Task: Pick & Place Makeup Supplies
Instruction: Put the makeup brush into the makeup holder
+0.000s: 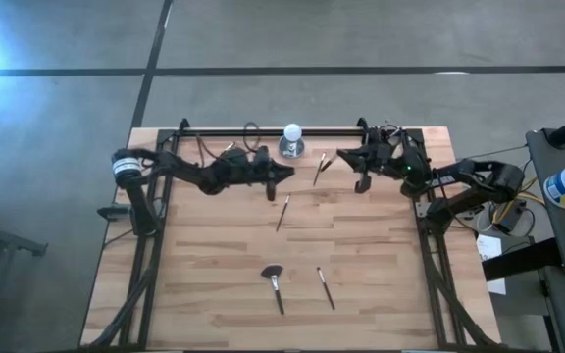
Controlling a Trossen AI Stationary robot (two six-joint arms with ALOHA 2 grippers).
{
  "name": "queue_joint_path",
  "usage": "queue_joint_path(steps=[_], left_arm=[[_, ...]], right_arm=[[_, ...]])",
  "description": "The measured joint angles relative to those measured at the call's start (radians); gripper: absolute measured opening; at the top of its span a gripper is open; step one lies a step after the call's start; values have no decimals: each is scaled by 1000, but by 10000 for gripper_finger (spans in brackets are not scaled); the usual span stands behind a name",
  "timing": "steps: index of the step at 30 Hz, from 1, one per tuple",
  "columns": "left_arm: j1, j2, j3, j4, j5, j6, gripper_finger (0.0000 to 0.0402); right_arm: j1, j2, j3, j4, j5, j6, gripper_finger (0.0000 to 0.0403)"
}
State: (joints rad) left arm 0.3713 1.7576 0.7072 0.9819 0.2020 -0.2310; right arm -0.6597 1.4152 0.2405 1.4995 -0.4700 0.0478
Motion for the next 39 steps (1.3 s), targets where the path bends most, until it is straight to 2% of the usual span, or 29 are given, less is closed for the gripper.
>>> queue_joint_path(steps=[3, 7, 17, 23, 25, 28, 30, 35, 39], left_arm=[[-43, 0, 56, -68, -72, 51, 80], [-65, 0, 101, -68, -80, 81, 100], [-73, 4, 133, -93, 6, 76, 103], [-75, 4, 130, -93, 56, 94, 103], [-75, 4, 126, -93, 69, 106, 103], [-75, 4, 114, -91, 71, 115, 103], [-72, 4, 96, -77, 71, 115, 103], [-54, -2, 55, -50, 71, 124, 103], [-41, -2, 36, -49, 70, 126, 103]], right_arm=[[14, 1, 31, -5, -52, 59, 13], [47, 1, 58, -7, -81, 104, 13], [117, 1, 103, -11, -80, 109, 13], [103, -13, 141, -122, -76, 61, 13], [85, -37, 155, -172, -41, 42, 13], [59, -100, 162, -301, 58, -26, 13], [44, -165, 161, -410, 171, -79, 13], [35, -369, 158, -710, 622, -217, 13], [32, -488, 158, -827, 969, -231, 13]])
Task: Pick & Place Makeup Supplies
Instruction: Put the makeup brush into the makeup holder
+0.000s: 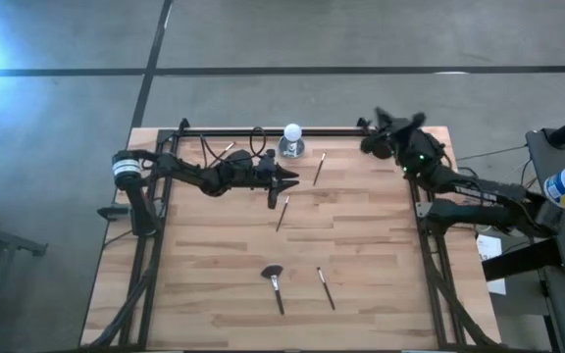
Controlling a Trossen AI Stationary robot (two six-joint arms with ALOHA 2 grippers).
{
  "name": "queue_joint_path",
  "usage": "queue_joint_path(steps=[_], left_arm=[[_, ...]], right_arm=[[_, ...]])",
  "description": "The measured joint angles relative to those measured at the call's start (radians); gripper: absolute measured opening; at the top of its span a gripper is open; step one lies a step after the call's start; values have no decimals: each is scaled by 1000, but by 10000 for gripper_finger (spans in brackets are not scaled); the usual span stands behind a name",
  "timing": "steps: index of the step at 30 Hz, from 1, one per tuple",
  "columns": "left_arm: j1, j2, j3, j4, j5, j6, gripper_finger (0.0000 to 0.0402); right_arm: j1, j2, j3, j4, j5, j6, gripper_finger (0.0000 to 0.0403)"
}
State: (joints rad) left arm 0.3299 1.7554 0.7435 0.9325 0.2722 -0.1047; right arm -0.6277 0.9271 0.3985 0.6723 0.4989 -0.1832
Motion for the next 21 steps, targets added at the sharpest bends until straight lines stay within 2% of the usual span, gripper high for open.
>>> queue_joint_path(steps=[4, 10, 12, 21], left_arm=[[4, 0, -9, 11, 0, 1, 103], [4, -1, -12, 14, 0, 1, 103], [4, -1, -14, 14, 0, -2, 103], [4, -1, -25, 18, 0, -2, 103]], right_arm=[[-9, -38, 0, -39, 211, -1, 13], [-52, 21, 0, -47, 339, 23, 13], [-65, 51, 0, -49, 372, 32, 13], [-110, 175, 0, -94, 395, 155, 13]])
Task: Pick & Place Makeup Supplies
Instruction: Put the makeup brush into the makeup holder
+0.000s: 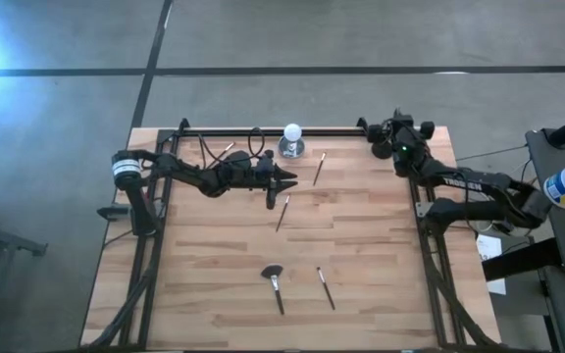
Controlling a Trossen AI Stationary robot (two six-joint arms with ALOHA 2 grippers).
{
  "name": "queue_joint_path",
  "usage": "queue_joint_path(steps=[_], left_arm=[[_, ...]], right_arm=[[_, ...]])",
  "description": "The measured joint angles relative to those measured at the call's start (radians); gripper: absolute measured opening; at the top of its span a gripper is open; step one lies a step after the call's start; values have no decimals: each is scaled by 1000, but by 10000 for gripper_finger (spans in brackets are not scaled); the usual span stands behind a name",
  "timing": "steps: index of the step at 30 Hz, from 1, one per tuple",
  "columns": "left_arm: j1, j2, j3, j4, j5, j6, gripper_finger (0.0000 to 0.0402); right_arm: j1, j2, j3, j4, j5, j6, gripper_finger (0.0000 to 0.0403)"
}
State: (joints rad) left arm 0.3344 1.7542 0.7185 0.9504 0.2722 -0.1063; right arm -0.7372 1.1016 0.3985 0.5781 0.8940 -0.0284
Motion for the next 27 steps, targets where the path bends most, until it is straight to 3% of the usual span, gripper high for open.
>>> queue_joint_path(steps=[14, 22, 27], left_arm=[[0, 0, -1, 0, 0, 0, 103], [0, 0, -2, 0, 0, -1, 103], [0, 0, -2, -1, 0, -2, 103]], right_arm=[[-3, 123, 0, -67, -1, 156, 16], [-3, 95, 34, -191, -2, 207, 87], [-3, 24, 100, -410, -51, 240, 126]])
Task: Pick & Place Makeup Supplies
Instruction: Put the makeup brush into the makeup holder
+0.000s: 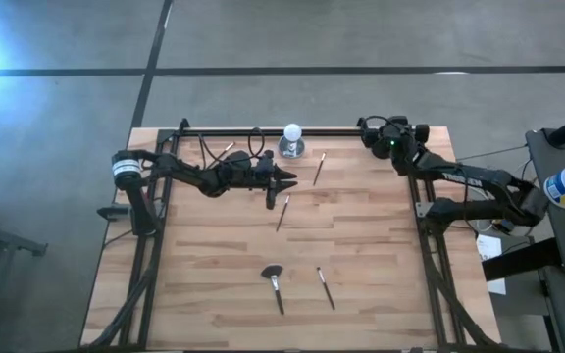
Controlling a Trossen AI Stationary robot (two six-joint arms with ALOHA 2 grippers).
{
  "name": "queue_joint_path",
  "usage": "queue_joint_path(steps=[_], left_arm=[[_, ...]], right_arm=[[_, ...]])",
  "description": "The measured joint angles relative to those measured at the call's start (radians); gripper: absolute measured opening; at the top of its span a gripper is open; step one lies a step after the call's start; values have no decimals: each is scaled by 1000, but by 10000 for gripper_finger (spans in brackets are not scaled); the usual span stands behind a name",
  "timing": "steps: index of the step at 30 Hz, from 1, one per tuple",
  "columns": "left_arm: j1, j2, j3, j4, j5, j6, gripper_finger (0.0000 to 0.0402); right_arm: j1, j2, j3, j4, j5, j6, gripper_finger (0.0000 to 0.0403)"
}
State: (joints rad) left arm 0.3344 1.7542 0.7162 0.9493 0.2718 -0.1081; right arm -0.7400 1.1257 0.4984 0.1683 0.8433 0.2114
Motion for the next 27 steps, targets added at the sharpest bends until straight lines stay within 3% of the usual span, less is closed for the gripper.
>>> queue_joint_path(steps=[4, 9, 13, 18, 27], left_arm=[[0, 0, 0, -18, 0, -1, 103], [-5, 0, 0, -93, -2, -44, 103], [-55, -1, 0, -192, -25, -57, 97], [-159, -5, 26, -360, -103, -74, 74], [-431, -5, 169, -921, -261, -179, 27]], right_arm=[[6, -83, 33, -162, -172, -2, 118], [76, -190, -35, -179, -305, -36, 61], [172, -270, -106, -177, -321, -35, 16], [301, -352, -180, -136, -322, -32, 9], [476, -422, -288, -21, -321, 20, 8]])
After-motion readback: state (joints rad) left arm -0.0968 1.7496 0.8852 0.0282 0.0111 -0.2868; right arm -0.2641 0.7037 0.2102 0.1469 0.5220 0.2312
